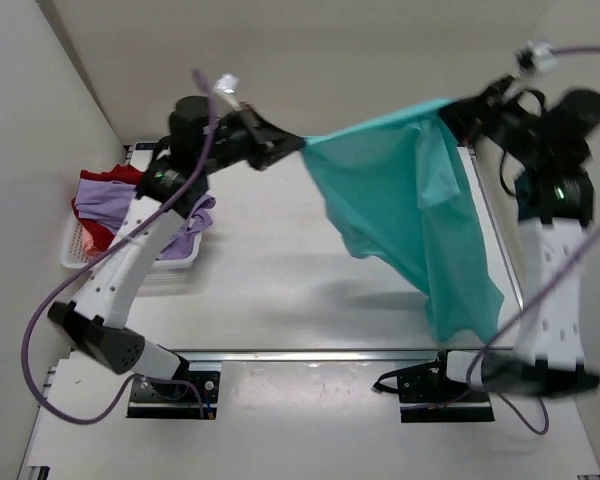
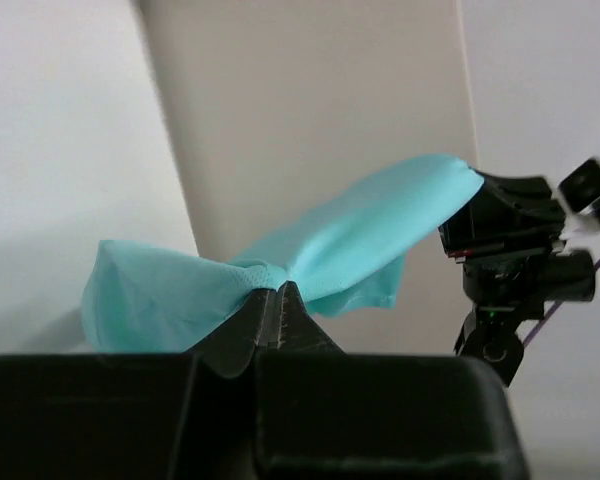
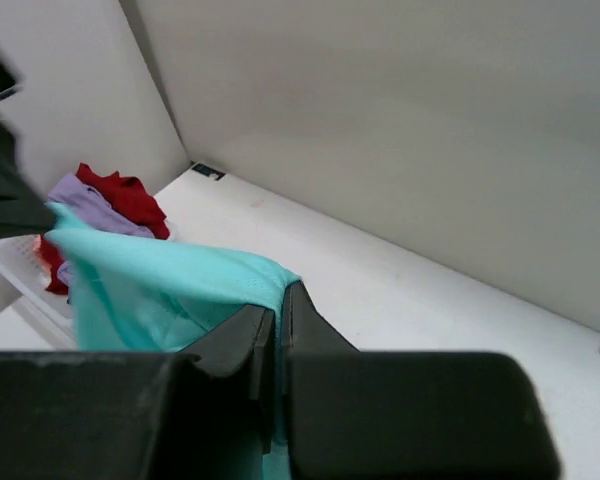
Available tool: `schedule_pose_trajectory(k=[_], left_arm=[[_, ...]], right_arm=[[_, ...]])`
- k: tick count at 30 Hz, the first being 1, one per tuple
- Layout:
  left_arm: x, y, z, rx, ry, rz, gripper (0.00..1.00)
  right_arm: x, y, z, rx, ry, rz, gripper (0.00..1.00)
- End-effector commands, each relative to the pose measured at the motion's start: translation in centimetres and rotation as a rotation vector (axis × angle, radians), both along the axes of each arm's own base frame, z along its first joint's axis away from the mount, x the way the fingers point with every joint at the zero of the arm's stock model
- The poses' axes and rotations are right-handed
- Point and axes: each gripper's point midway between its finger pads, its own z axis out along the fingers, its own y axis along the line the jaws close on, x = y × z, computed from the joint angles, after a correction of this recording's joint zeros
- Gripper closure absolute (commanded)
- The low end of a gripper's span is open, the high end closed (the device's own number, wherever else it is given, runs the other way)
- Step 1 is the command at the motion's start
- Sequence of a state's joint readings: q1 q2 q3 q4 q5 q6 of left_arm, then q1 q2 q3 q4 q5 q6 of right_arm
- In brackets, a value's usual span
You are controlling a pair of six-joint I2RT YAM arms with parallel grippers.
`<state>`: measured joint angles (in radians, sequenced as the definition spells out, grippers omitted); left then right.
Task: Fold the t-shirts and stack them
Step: Flatten out the tshirt
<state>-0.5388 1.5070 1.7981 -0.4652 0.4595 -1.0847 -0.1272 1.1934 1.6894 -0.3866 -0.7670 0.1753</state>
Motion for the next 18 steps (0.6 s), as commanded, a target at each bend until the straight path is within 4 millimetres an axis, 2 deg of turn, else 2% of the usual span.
schedule_pose_trajectory(k=[1, 2, 3, 4, 5, 6, 7, 8, 9, 10, 11, 13, 14, 15, 17, 18], left_arm=[[3.6, 8.9, -0.4, -0.091, 0.12, 0.392, 1.0], [4.7, 10.7, -2.9, -0.09, 0.181, 0.48, 1.0], [5.2, 11.3, -5.5, -0.08, 0.24, 0.513, 0.98], [5.9, 12.0, -6.1, -0.099, 0.25, 0.534, 0.95], [6.7, 12.2, -8.3, -0.08, 0.293, 0.523, 0.87], [6.6, 11.7, -9.2, -0.08, 0.32, 0.481, 0.71], [7.1, 11.4, -9.6, -0.081, 0.32, 0.462, 0.64], [7.2, 10.8, -10.7, -0.062, 0.341, 0.431, 0.58], [7.2, 10.8, -10.8, -0.062, 0.342, 0.424, 0.54], [7.1, 10.5, -11.8, -0.032, 0.353, 0.416, 0.54], [6.6, 10.2, -12.1, -0.009, 0.347, 0.403, 0.52], [6.0, 10.8, -14.4, 0.045, 0.392, 0.431, 0.5], [5.0, 10.9, -15.9, 0.083, 0.412, 0.431, 0.5], [4.3, 11.6, -16.5, 0.109, 0.425, 0.444, 0.5], [2.3, 11.8, -20.0, 0.182, 0.501, 0.423, 0.49], [1.6, 11.8, -21.1, 0.219, 0.515, 0.405, 0.5]], right_arm=[[11.6, 1.4, -5.1, 0.04, 0.143, 0.027, 1.0], [12.8, 1.4, -3.8, 0.015, 0.119, 0.006, 1.0], [15.9, 1.8, -4.9, 0.014, 0.175, -0.019, 0.92], [18.9, 2.4, -9.6, -0.001, 0.311, -0.033, 0.72], [19.9, 2.3, -6.5, -0.005, 0.243, -0.097, 0.63], [21.3, 2.4, -7.1, -0.012, 0.272, -0.13, 0.48], [22.5, 2.3, -10.2, -0.039, 0.358, -0.155, 0.38], [22.6, 2.1, -9.1, -0.053, 0.33, -0.205, 0.34], [22.7, 1.9, -10.8, -0.084, 0.378, -0.239, 0.32], [22.5, 2.0, -12.4, -0.13, 0.413, -0.275, 0.31], [22.4, 1.5, -13.2, -0.133, 0.441, -0.293, 0.3], [21.6, 0.5, -15.3, -0.141, 0.523, -0.359, 0.32], [20.9, 0.1, -15.9, -0.167, 0.545, -0.384, 0.33], [19.9, -0.5, -15.0, -0.164, 0.541, -0.398, 0.35], [17.8, -1.2, -17.3, -0.166, 0.619, -0.401, 0.34], [16.2, -1.4, -16.3, -0.152, 0.605, -0.404, 0.34]])
